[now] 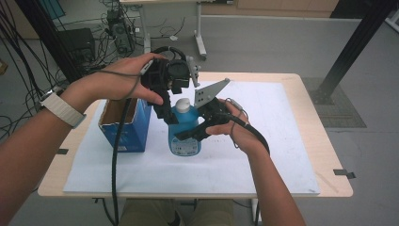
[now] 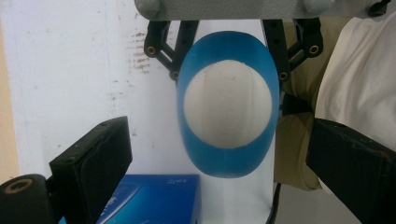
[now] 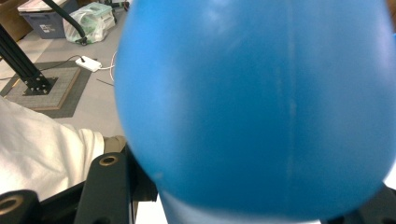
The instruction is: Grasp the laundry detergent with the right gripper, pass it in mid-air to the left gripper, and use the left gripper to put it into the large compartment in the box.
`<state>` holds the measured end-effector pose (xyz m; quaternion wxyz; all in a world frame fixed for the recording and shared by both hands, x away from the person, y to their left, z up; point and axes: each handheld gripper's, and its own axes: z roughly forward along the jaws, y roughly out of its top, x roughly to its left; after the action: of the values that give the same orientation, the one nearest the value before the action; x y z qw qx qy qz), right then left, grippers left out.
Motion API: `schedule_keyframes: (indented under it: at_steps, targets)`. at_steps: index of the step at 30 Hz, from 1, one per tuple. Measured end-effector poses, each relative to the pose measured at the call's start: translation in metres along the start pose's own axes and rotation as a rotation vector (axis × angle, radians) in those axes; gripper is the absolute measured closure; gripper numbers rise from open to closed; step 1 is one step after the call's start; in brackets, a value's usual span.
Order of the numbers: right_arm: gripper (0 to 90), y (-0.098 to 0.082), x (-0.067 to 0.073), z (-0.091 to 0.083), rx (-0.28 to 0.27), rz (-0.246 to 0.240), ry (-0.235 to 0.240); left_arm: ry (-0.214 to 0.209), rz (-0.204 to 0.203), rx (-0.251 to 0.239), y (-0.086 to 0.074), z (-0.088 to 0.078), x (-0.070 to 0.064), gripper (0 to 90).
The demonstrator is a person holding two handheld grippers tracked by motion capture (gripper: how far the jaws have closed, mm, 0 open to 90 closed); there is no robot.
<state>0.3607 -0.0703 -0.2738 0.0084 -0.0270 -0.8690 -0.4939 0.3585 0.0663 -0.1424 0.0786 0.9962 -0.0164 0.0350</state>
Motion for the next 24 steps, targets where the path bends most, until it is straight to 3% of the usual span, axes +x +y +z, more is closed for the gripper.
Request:
schedule_keyframes:
  at_steps: [24]
  targets:
    - [42.2,-0.0010,-0.0003,-0.0032,-0.004,0.004,-0.007,0.000,0.000,0.004,0.0008,0.0001,-0.0003,7.4]
